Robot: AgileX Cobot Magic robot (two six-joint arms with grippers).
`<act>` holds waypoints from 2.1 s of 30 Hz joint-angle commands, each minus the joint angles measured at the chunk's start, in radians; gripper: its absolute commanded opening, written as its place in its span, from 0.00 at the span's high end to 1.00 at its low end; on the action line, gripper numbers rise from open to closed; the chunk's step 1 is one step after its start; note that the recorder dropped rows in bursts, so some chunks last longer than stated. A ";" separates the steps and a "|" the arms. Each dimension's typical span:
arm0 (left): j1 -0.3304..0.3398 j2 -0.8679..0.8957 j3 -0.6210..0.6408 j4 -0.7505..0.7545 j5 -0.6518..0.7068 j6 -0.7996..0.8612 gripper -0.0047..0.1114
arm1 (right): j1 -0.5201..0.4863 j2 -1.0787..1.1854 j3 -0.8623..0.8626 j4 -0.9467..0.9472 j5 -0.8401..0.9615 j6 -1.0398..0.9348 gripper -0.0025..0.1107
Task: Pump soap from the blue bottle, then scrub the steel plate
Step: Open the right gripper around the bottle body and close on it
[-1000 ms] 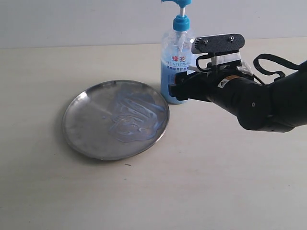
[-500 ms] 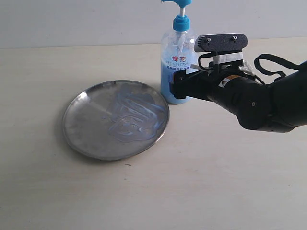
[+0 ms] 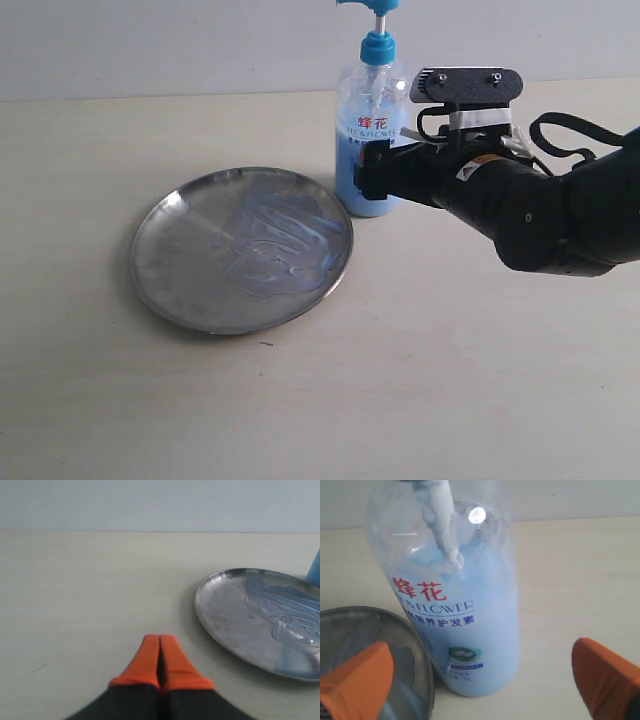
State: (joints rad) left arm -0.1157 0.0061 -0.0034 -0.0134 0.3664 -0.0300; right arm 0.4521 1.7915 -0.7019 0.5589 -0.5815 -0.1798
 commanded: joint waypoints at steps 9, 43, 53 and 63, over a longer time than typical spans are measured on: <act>0.001 -0.006 0.003 0.000 -0.014 0.005 0.96 | 0.001 0.040 -0.006 -0.180 -0.100 0.004 0.15; 0.001 -0.006 0.003 0.000 -0.014 0.005 0.96 | 0.001 0.242 -0.162 -0.178 -0.216 0.028 0.15; 0.001 -0.006 0.003 0.000 -0.014 0.005 0.96 | 0.001 0.271 -0.192 -0.173 -0.219 0.024 0.15; 0.001 -0.006 0.003 0.000 -0.014 0.005 0.96 | 0.001 0.271 -0.192 -0.173 -0.221 0.024 0.15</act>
State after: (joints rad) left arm -0.1157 0.0061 -0.0034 -0.0134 0.3664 -0.0300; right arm 0.4521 2.0595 -0.8881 0.4010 -0.8066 -0.1549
